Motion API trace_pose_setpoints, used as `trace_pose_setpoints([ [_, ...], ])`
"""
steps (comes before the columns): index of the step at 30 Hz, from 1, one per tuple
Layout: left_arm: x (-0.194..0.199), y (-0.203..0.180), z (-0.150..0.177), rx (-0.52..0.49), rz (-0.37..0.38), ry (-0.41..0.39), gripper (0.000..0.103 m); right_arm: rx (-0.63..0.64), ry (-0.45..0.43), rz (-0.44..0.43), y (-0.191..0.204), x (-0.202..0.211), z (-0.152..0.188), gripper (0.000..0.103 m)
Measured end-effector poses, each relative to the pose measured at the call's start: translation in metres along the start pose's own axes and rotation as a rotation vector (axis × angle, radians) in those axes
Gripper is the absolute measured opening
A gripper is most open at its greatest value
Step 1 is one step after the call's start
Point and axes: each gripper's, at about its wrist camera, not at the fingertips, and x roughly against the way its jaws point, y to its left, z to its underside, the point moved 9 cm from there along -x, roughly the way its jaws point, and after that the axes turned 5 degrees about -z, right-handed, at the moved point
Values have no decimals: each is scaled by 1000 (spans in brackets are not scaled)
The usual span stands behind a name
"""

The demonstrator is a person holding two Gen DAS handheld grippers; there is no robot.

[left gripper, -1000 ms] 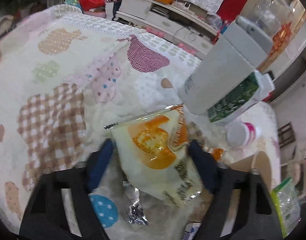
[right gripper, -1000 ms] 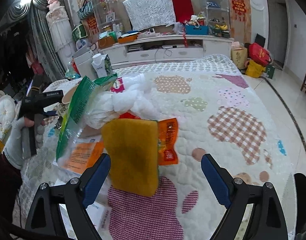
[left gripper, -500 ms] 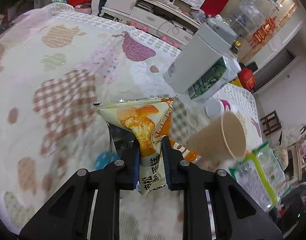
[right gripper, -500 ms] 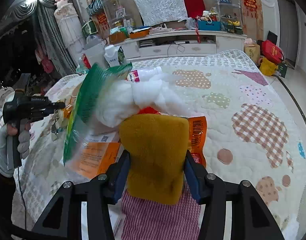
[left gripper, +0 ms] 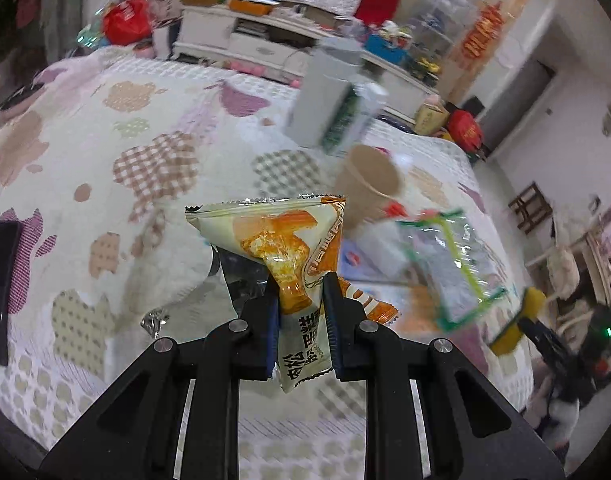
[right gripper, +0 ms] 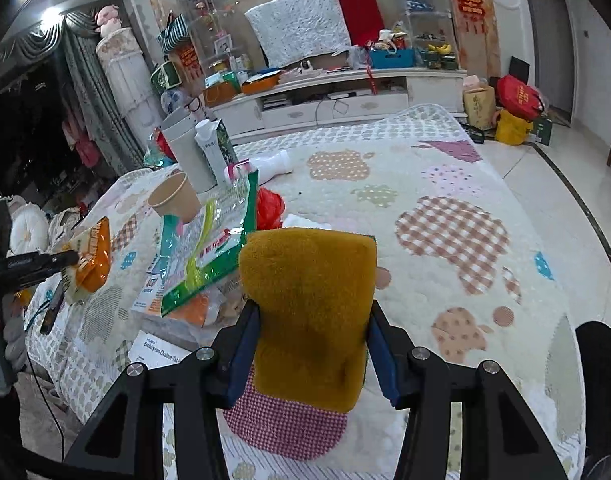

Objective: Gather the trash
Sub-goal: 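Carry the snack bag and sponge with both tools over the black trash bin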

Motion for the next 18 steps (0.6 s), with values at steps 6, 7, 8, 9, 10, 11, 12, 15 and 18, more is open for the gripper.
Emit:
trace_pose_setpoints([
  [6, 22, -62, 18, -104, 85, -11, 18, 8, -21, 6, -2, 20, 7, 50],
  [7, 23, -73, 21, -123, 97, -10, 18, 10, -25, 10, -4, 24, 8, 50],
  [8, 24, -86, 24, -147, 110, -10, 18, 10, -27, 11, -5, 27, 9, 50],
  [9, 24, -95, 26, -162, 119, -10, 18, 10, -29, 11, -5, 29, 9, 50],
  [10, 24, -109, 29, -184, 136, -9, 18, 9, -34, 11, -7, 33, 10, 50],
  [11, 24, -119, 31, -201, 149, -9, 18, 7, -37, 10, -9, 36, 9, 50],
  [12, 23, -127, 34, -213, 159, -11, 18, 5, -40, 9, -10, 39, 10, 50],
  [15, 22, -160, 39, -266, 190, -20, 18, -2, -55, 19, -18, 48, 10, 50],
  [18, 15, -190, 46, -300, 239, 0, 18, -15, -58, 43, -30, 53, 11, 51],
])
